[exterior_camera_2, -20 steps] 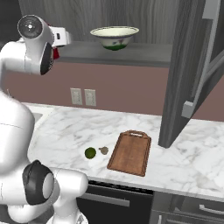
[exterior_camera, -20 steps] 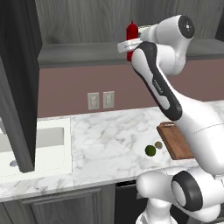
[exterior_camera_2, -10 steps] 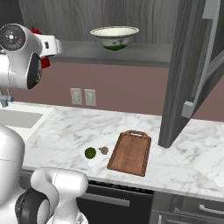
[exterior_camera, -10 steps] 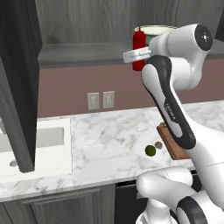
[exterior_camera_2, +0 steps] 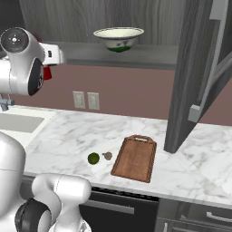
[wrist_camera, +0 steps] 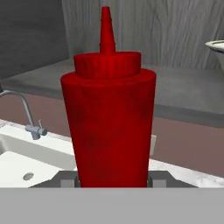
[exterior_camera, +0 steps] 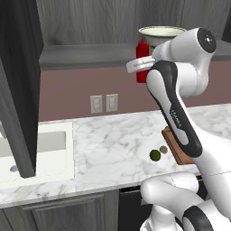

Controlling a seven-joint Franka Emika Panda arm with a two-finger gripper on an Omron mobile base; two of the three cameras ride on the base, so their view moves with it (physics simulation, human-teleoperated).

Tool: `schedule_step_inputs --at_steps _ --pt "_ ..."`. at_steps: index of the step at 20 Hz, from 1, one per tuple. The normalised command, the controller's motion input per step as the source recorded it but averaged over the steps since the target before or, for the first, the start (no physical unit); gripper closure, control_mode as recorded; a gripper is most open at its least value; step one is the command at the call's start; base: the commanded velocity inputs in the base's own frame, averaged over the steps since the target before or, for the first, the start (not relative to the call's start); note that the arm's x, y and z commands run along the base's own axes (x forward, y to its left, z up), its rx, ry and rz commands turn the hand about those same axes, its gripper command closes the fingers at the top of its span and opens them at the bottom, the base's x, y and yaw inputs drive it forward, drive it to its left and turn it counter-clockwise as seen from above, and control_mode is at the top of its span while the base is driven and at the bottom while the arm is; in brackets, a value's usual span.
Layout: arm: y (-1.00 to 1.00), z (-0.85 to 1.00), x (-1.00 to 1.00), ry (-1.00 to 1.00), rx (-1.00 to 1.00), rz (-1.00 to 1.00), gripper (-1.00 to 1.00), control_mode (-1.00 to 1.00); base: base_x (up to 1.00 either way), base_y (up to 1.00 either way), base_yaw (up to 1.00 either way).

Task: Open the cabinet. Place the bowl and condiment on the counter. Then place the lime and garlic on the cutting board.

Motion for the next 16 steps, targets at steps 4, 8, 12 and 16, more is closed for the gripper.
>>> schedule_step_inputs --at_steps 4,8,12,16 --pt "0.0 -0.27 0.0 0.14 0.0 0.0 1.0 -1.0 0.0 0.0 0.0" --pt "0.0 -0.31 0.0 0.1 0.0 0.0 1.0 -1.0 0.0 0.0 0.0" --pt "0.0 -0.39 0.0 0.14 0.0 0.0 1.0 -1.0 0.0 0.0 0.0" --pt "0.0 -0.41 0.0 0.13 0.0 0.0 1.0 -1.0 0.0 0.0 0.0"
